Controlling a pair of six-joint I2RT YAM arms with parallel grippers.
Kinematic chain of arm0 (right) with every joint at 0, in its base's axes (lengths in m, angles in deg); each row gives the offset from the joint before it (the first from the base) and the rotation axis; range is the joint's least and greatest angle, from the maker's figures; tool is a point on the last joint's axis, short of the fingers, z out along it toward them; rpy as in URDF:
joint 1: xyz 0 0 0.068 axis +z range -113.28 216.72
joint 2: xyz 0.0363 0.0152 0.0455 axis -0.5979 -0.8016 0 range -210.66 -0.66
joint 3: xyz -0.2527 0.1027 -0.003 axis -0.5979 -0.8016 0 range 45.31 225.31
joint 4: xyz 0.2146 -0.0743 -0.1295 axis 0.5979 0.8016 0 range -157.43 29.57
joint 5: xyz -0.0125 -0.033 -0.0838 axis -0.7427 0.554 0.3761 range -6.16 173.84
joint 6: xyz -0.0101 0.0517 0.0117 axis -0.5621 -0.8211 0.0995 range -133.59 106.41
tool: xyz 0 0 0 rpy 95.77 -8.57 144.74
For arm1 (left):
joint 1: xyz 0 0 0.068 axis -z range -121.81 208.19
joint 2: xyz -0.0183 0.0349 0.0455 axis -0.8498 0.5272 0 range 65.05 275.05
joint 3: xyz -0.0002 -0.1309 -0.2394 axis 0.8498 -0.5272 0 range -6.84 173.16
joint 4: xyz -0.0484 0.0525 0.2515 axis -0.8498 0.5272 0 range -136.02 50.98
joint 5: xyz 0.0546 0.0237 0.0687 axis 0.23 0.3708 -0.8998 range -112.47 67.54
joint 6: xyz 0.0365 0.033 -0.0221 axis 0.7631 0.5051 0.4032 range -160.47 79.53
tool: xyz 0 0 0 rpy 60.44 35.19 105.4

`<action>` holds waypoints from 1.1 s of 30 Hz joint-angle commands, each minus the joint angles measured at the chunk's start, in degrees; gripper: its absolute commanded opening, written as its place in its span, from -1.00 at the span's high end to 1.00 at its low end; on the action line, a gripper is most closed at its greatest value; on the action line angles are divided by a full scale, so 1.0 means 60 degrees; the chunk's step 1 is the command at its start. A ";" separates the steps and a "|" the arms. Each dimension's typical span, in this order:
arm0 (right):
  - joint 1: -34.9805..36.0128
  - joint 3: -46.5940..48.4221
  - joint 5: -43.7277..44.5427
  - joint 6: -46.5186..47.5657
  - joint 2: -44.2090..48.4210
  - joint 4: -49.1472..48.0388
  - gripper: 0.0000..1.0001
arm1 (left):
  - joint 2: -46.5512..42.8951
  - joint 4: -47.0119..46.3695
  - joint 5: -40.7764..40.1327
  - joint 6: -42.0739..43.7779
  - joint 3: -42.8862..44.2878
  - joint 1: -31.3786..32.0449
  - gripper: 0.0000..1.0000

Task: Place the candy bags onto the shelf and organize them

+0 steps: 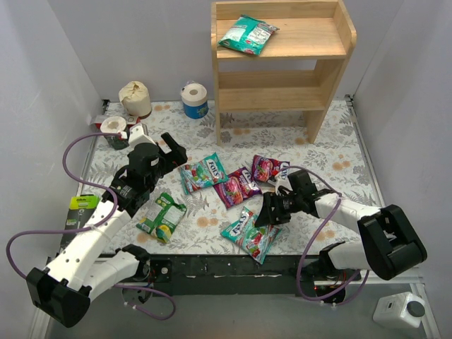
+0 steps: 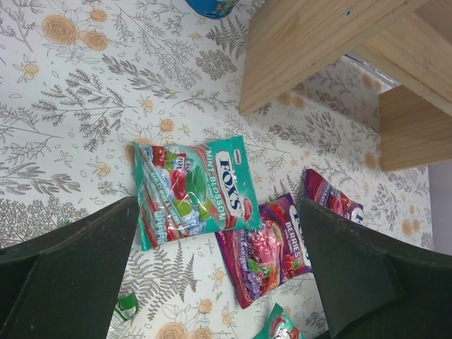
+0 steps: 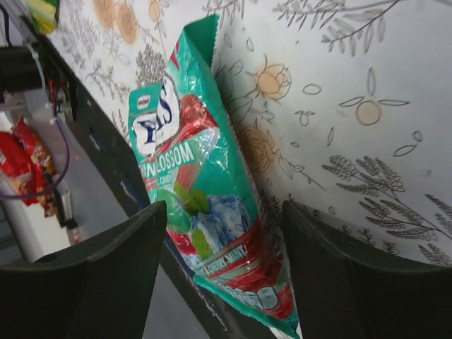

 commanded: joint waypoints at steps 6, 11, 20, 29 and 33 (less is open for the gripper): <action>-0.0026 -0.0067 -0.0910 0.0440 -0.0349 0.0159 -0.29 | -0.0299 0.0001 -0.0152 0.0171 -0.0059 0.0022 -0.96; -0.0026 -0.0096 -0.0881 0.0426 -0.0363 0.0144 0.97 | -0.0299 0.0001 -0.0137 0.0171 -0.0030 0.0022 -0.96; -0.0026 0.1615 -0.0252 -0.0057 0.1173 0.0788 0.97 | -0.0299 0.0001 -0.0152 0.0171 -0.0030 0.0022 -0.96; -0.0026 0.4383 0.0129 -0.0439 0.1951 0.0861 0.97 | -0.0284 0.0031 -0.0239 0.0171 -0.0001 0.0022 -0.96; -0.0026 0.5029 0.0246 -0.0365 0.2053 0.0891 0.97 | -0.0314 0.0045 -0.0254 0.0157 -0.0015 0.0022 -0.96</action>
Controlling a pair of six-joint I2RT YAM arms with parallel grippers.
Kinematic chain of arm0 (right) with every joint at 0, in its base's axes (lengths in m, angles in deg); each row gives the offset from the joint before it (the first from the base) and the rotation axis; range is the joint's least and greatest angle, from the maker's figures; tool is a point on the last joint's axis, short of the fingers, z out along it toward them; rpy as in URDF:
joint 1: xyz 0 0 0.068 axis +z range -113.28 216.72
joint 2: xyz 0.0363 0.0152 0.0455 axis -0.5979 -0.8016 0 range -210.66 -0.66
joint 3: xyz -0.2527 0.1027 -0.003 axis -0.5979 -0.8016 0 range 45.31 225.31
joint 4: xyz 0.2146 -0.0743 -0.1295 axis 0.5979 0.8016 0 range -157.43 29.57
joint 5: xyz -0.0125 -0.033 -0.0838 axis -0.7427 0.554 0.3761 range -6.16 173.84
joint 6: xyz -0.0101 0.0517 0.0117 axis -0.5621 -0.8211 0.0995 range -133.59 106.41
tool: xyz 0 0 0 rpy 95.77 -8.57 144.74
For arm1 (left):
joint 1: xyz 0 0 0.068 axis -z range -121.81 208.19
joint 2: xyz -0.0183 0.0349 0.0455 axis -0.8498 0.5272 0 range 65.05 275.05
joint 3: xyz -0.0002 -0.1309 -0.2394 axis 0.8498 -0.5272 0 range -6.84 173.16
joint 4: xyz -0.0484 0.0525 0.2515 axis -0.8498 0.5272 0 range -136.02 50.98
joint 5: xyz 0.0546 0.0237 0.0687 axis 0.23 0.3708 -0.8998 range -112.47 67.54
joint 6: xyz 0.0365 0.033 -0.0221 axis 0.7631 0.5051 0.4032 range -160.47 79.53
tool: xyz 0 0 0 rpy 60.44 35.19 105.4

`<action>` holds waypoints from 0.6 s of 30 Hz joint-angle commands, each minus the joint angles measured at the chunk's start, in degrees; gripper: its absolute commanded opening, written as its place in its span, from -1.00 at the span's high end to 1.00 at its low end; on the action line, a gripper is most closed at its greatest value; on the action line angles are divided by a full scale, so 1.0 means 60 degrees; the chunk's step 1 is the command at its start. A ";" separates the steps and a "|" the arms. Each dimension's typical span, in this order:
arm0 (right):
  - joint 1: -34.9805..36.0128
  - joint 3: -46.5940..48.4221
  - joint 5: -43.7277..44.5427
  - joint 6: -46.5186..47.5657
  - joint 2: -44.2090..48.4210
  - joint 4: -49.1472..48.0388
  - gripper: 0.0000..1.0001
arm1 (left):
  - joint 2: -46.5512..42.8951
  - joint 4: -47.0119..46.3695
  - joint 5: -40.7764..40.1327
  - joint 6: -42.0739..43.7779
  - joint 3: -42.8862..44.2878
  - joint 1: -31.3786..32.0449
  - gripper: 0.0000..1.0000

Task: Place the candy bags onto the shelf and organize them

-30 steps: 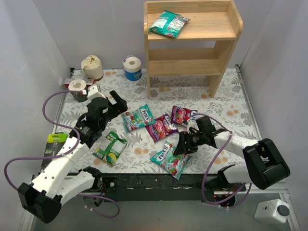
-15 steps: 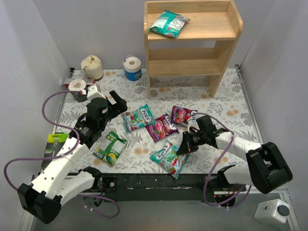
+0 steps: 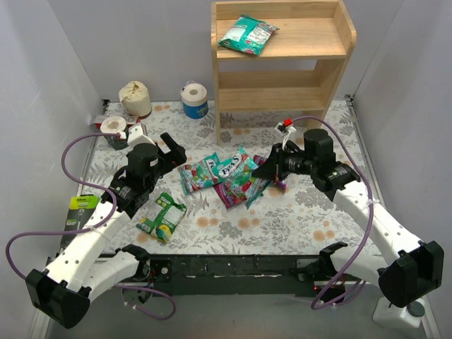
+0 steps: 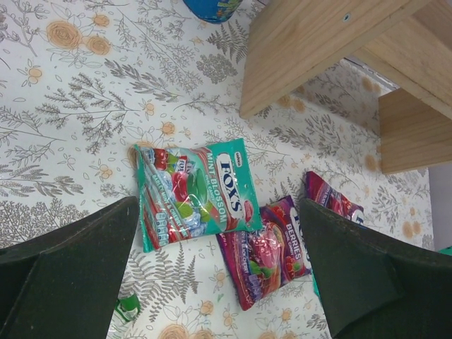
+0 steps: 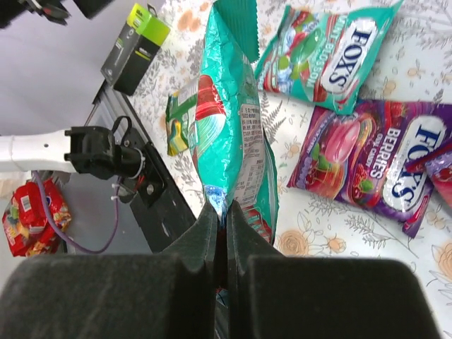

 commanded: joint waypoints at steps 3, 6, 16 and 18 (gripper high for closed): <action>-0.0026 0.1173 0.0101 -0.0074 0.0382 -0.0316 0.97 | -0.0237 0.0045 -0.0207 0.0087 -0.0030 0.0022 -0.96; -0.0040 0.1889 0.0408 -0.0030 0.0514 -0.0287 0.97 | -0.0208 0.0045 -0.0193 0.0087 -0.0030 0.0022 -0.96; -0.0070 0.4572 0.3289 0.0629 0.0412 -0.0184 0.97 | -0.0091 0.0045 -0.0163 0.0029 -0.0030 0.0022 -0.96; -0.0099 0.5246 0.3950 0.0805 0.0237 -0.0344 0.97 | -0.0091 0.0030 -0.0163 0.0029 -0.0045 0.0022 -0.96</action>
